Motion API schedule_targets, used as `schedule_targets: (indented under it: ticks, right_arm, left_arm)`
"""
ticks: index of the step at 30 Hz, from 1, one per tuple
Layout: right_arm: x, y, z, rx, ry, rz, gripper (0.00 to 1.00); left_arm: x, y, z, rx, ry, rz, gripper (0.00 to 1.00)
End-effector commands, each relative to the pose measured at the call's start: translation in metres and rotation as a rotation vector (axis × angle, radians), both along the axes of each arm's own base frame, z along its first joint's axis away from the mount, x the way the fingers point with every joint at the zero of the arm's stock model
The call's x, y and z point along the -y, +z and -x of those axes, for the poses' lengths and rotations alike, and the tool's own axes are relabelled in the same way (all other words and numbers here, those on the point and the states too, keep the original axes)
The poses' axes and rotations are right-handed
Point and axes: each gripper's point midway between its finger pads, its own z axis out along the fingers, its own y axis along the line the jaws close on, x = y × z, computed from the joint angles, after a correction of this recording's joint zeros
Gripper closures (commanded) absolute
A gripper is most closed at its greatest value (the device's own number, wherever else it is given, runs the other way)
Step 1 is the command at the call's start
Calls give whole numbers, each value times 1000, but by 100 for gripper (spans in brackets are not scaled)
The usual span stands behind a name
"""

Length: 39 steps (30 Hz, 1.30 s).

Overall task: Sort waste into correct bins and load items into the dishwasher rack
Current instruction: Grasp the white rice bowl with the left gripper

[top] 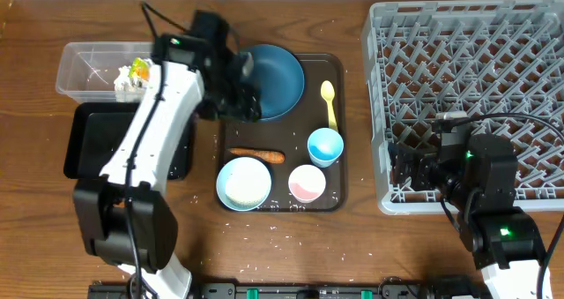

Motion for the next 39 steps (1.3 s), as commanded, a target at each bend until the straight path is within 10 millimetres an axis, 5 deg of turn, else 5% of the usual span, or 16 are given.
schedule_targets:
  ticks: [1, 13, 21, 27, 39]
  right_arm:
    - [-3, 8, -2, 21, 16, 7, 1]
    - [-4, -6, -6, -32, 17, 11, 1]
    - [-4, -17, -9, -72, 18, 15, 1]
    - [-4, -18, -9, -75, 17, 15, 1]
    - [-4, -17, -9, -74, 17, 15, 1]
  left_arm:
    - [-2, -22, 18, -103, 64, -8, 27]
    - [28, -93, 62, -119, 112, -189, 39]
    - [31, -101, 67, -82, 120, -272, 48]
    - [31, -102, 67, -83, 129, -270, 65]
    - [34, -126, 76, -67, 116, -266, 78]
